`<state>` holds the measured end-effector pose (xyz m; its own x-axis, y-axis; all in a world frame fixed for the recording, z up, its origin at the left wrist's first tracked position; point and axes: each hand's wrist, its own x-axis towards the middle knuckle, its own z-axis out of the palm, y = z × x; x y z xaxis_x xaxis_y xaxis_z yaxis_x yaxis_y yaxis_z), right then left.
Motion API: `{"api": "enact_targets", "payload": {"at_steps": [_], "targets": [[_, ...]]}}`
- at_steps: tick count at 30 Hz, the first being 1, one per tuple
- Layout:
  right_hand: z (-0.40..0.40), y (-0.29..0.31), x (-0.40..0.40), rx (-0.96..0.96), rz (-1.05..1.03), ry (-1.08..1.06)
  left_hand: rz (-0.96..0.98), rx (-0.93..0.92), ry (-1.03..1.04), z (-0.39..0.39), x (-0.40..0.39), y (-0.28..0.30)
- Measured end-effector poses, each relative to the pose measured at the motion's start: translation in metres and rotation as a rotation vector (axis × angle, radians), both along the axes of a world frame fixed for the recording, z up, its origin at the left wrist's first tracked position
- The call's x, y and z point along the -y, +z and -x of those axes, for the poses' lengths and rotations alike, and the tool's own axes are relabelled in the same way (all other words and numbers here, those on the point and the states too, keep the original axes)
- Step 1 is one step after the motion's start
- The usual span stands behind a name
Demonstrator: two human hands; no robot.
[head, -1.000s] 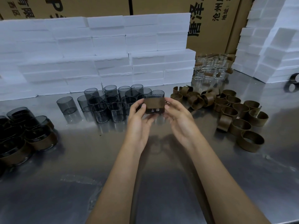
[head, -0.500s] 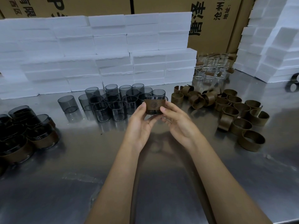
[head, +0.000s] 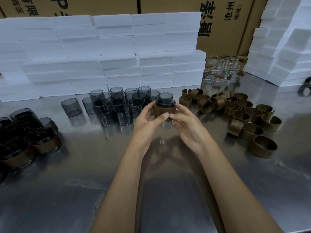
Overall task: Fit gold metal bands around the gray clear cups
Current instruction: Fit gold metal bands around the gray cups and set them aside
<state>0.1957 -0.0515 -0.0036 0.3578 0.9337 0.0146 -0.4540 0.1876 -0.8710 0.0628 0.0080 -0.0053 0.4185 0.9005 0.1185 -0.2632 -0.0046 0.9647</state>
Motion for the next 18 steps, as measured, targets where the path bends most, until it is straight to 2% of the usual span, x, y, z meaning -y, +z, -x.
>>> {"api": "enact_targets", "payload": {"at_steps": [7, 11, 14, 18], "targets": [[0.003, -0.001, -0.002, 0.167, 0.059, -0.027, -0.159, -0.192, 0.167, 0.002, -0.002, 0.001], [0.011, -0.008, -0.005, 0.269, 0.157, -0.067, -0.177, -0.345, 0.518, 0.010, -0.009, 0.002], [0.013, -0.012, -0.007, 0.281, 0.226, -0.110, -0.105, -0.512, 0.770, 0.029, -0.020, -0.003], [0.011, -0.012, -0.009, 0.236, 0.246, -0.166, 0.063, -0.498, 0.928, 0.052, -0.030, -0.007]]}}
